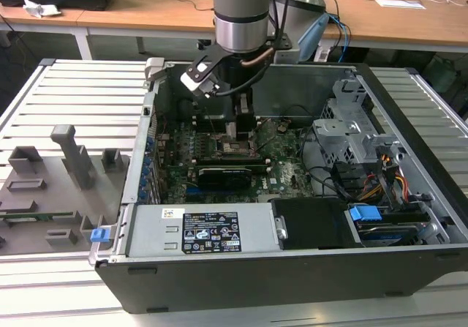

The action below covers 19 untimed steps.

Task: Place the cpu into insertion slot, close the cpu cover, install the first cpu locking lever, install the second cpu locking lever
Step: 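Place the cpu into insertion slot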

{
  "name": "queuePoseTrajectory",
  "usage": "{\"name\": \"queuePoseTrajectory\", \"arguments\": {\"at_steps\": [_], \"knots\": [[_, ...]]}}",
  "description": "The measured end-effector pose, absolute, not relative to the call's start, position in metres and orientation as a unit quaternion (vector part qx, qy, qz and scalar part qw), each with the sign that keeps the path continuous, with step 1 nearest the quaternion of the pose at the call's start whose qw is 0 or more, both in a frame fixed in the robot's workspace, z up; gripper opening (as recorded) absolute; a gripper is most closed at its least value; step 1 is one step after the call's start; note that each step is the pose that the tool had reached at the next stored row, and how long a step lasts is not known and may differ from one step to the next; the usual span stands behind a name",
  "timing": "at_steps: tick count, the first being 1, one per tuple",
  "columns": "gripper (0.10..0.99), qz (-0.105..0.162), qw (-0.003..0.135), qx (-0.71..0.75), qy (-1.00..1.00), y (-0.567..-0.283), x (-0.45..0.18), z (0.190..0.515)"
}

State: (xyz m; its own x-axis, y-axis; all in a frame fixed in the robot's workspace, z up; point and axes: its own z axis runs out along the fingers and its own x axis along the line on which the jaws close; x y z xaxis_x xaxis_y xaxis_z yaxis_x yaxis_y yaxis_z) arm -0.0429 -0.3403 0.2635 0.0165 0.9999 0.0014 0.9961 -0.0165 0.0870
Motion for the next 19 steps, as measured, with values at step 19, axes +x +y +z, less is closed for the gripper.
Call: {"name": "queuePoseTrajectory", "arguments": {"at_steps": [19], "knots": [[0.529, 0.031, 0.031, 0.705, 0.708, -0.323, -0.047, 0.232]]}}
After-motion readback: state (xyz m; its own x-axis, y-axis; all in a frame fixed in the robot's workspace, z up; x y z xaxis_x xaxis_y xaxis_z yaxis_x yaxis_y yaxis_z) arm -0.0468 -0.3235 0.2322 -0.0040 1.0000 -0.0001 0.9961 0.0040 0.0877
